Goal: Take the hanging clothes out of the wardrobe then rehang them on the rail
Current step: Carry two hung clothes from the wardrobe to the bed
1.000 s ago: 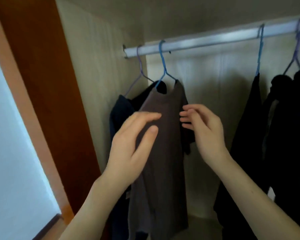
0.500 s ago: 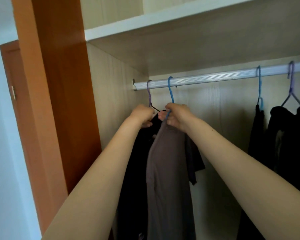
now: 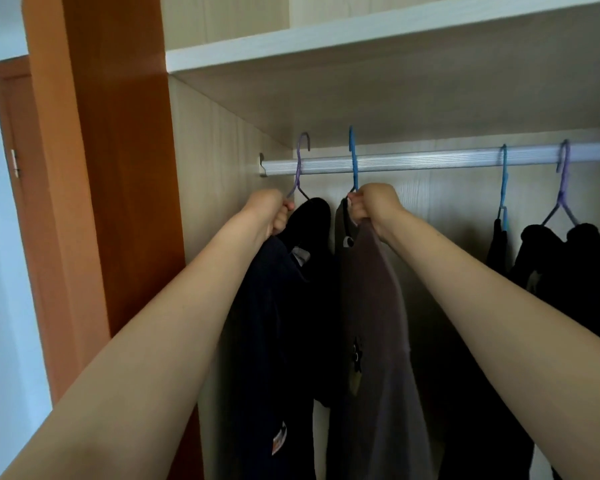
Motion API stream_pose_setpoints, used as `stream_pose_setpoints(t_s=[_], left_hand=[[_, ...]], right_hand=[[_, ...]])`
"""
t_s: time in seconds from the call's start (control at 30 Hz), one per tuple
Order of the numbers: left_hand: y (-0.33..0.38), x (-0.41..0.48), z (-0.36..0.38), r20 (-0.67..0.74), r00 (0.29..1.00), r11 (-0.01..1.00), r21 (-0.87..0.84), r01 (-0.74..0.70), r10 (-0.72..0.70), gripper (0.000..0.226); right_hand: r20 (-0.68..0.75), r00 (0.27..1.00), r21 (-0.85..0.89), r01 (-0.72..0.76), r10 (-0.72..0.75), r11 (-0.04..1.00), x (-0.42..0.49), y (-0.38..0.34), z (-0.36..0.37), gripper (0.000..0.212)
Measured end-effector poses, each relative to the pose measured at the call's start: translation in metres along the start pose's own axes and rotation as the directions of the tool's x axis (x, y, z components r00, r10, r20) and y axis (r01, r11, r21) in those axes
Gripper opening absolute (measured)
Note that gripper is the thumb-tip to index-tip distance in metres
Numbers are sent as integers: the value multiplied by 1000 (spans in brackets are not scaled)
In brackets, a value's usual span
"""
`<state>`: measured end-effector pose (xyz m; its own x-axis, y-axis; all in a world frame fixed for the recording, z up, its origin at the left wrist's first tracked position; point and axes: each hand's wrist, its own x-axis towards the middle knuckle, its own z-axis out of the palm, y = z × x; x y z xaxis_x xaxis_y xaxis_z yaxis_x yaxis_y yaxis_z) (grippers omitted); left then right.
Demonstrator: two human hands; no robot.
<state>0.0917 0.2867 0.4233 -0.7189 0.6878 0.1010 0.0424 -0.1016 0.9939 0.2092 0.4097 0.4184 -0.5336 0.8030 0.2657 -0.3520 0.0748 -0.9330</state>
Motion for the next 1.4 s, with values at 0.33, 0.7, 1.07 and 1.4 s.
stream_pose_setpoints(t_s=[0.33,0.7,1.07,1.4], left_hand=[[-46,-96,-4,-99,988,988,105,-110,120,29],[-259,-309,-9,-302,930,965,85,247,-212,23],[-387,-532,-14,-727,410,823,-388,415,-550,28],[-373,-624,-68,-885,-35,877,-466,119,-465,28]], right_hand=[[94,996,-49,-1,6,999,-100,28,-49,29],[409,797,-305,-339,444,890,-255,193,-160,28],[631,138,-654,-435,763,620,-382,275,-131,30],[832,-81,-545,-304,549,781,-420,308,21,28]])
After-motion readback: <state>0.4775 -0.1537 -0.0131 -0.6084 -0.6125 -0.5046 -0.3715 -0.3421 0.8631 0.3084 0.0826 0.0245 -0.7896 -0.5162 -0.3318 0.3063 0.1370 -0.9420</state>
